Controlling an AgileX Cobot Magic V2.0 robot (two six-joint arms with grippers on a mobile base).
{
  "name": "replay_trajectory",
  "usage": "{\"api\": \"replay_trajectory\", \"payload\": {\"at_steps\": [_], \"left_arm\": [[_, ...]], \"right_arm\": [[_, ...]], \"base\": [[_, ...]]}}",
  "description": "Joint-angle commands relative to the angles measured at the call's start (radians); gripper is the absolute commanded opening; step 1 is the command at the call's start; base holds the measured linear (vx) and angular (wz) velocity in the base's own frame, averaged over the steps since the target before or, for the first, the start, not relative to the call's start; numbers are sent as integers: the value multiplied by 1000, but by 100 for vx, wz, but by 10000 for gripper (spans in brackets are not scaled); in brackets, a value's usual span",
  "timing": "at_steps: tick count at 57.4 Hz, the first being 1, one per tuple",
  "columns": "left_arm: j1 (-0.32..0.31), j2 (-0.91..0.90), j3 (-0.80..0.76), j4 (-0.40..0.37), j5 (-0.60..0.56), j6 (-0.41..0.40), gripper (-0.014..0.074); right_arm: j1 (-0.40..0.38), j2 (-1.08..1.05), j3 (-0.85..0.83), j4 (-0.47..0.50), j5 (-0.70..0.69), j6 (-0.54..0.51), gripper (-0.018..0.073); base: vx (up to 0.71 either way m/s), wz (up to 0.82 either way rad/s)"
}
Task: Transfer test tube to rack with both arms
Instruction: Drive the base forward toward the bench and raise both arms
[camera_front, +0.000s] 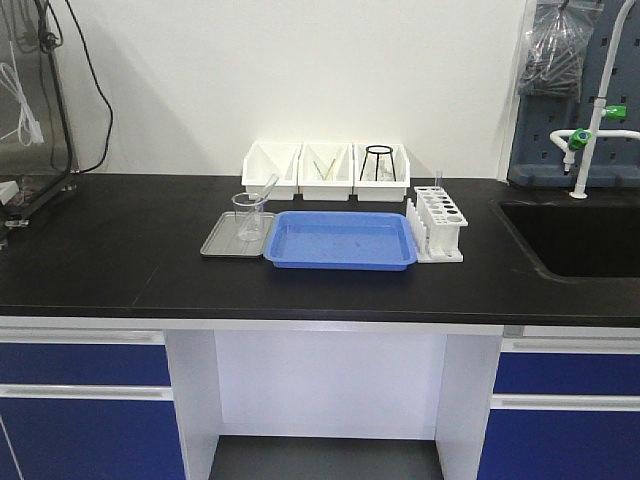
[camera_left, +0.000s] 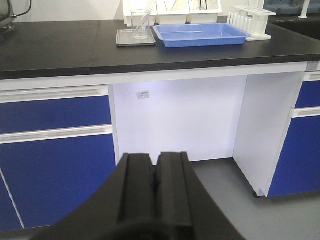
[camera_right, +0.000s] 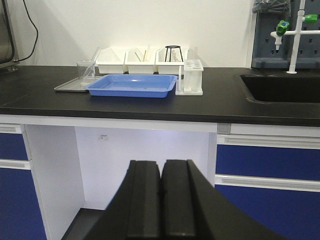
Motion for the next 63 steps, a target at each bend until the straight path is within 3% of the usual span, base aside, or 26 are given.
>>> {"api": "replay_trajectory", "payload": {"at_steps": [1,63], "left_arm": [[0,-14,-30,-9,-78,-5,-7],[0,-14,-30,-9,-78,-5,-7]], "right_arm": [[1,-8,20,-5,-78,-11,-11],[1,-8,20,-5,-78,-11,-11]], "base": [[4,-4],[22,-6]]}}
